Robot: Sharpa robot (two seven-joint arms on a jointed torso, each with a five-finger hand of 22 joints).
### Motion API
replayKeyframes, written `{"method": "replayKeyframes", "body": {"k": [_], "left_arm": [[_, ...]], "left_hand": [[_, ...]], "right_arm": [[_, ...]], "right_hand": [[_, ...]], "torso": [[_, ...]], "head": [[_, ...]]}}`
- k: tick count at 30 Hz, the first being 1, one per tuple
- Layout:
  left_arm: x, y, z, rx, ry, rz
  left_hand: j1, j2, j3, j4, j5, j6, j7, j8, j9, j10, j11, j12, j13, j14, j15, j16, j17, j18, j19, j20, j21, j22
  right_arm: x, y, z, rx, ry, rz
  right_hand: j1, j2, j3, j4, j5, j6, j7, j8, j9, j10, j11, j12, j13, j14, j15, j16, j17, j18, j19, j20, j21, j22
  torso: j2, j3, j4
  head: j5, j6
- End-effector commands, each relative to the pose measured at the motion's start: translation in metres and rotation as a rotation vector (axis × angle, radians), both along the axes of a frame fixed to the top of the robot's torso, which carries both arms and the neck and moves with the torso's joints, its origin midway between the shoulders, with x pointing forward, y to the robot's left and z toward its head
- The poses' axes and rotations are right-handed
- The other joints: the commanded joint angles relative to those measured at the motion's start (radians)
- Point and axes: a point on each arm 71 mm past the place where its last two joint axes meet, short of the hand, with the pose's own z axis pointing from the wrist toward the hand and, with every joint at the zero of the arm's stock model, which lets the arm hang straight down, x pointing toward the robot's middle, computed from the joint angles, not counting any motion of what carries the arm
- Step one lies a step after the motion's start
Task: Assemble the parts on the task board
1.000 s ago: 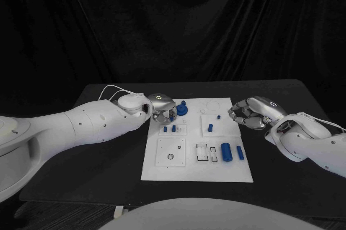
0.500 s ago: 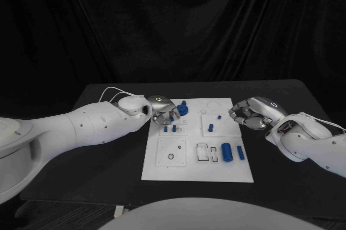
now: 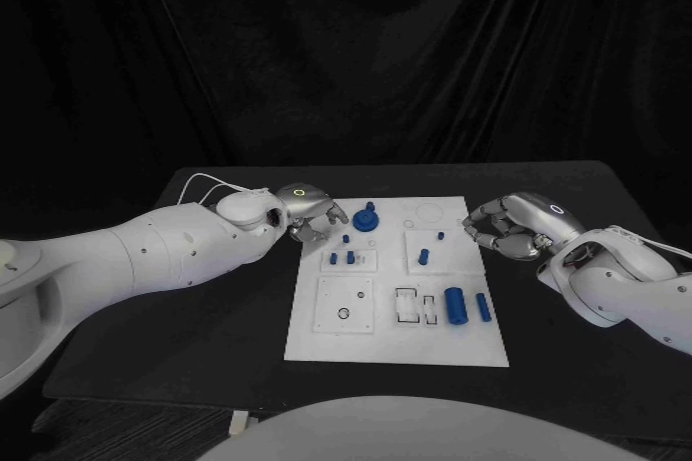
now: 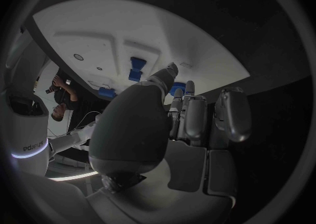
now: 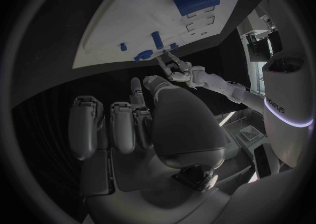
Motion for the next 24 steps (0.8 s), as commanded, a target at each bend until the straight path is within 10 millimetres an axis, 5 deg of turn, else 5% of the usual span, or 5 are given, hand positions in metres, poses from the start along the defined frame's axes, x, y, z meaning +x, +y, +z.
{"method": "replayKeyframes", "body": {"k": [1, 7, 13, 17, 24], "left_arm": [[0.0, 0.008, 0.01, -0.051, -0.095, 0.006], [-0.005, 0.034, 0.021, -0.133, -0.121, 0.054], [-0.018, 0.05, 0.028, -0.389, 0.052, 0.114], [-0.03, 0.056, 0.033, -0.649, 0.246, 0.137], [-0.04, 0.06, 0.039, -1.105, 0.596, 0.135]], "left_hand": [[0.012, 0.002, -0.02, -0.002, 0.0, -0.014, -0.015, 0.005, -0.004, -0.076, -0.002, 0.002, 0.004, -0.033, 0.0, -0.025, -0.045, 0.01, -0.03, 0.003, -0.049, 0.155], [-0.001, 0.028, -0.051, 0.028, 0.039, 0.006, 0.007, 0.012, -0.006, -0.303, -0.019, 0.13, 0.055, -0.541, 0.022, -0.43, -0.51, 0.09, -0.422, 0.036, -0.636, 0.008], [-0.148, 0.089, -0.091, 0.143, 0.131, -0.029, 0.095, 0.002, -0.017, -0.622, -0.018, 0.18, 0.025, -0.961, 0.156, -0.899, -0.739, 0.038, -0.858, 0.078, -1.017, -0.121], [-0.297, 0.136, -0.2, 0.163, 0.281, -0.217, 0.08, -0.011, -0.053, -0.824, -0.045, 0.07, -0.059, -1.291, 0.129, -1.25, -1.007, 0.009, -1.146, 0.099, -1.186, -0.266], [-0.265, 0.196, -0.375, 0.166, 0.234, -0.508, 0.005, -0.031, -0.094, -0.936, -0.125, -0.072, -0.103, -1.38, 0.088, -1.374, -1.13, 0.082, -1.346, 0.068, -1.209, -0.824]], "right_arm": [[0.005, 0.0, 0.02, 0.032, -0.101, 0.003], [0.019, 0.001, 0.063, 0.035, -0.209, 0.019], [0.031, 0.01, 0.088, -0.056, -0.219, 0.032], [0.035, 0.019, 0.094, -0.187, -0.258, 0.071], [0.04, 0.036, 0.092, -0.367, -0.319, 0.149]], "right_hand": [[0.005, -0.012, 0.002, 0.006, -0.015, 0.009, 0.005, -0.006, 0.003, 0.078, 0.007, -0.02, 0.216, 0.073, 0.009, 0.006, 0.094, 0.016, 0.04, 0.007, 0.005, 0.211], [0.026, -0.042, 0.02, 0.013, -0.058, 0.026, 0.003, -0.003, 0.007, -0.286, 0.005, -0.407, -0.292, 0.071, 0.008, 0.003, 0.085, 0.018, 0.038, 0.006, -0.001, 0.209], [0.046, -0.104, 0.037, 0.024, -0.159, 0.024, 0.025, -0.041, 0.013, -0.664, 0.077, -1.097, -0.87, 0.065, 0.067, -0.007, 0.061, 0.026, 0.021, 0.055, -0.047, 0.195], [0.012, -0.125, -0.046, 0.041, -0.32, 0.041, 0.008, -0.049, 0.019, -0.699, 0.068, -1.2, -0.98, 0.063, 0.036, -0.011, 0.053, 0.03, 0.019, 0.036, -0.054, 0.193], [0.019, -0.149, -0.17, 0.066, -0.4, -0.005, -0.062, -0.118, -0.018, -0.701, 0.038, -1.292, -1.11, 0.061, 0.007, -0.021, 0.036, 0.03, 0.018, 0.007, -0.067, 0.19]], "torso": [[0.0, -0.0001, -0.0004], [-0.001, -0.0003, -0.002], [-0.001, -0.0001, -0.0016], [-0.001, -0.0009, 0.0011], [-0.002, -0.0052, 0.0026]], "head": [[0.007, 0.0], [0.014, 0.0], [0.016, 0.0], [0.014, 0.0], [0.013, 0.0]]}}
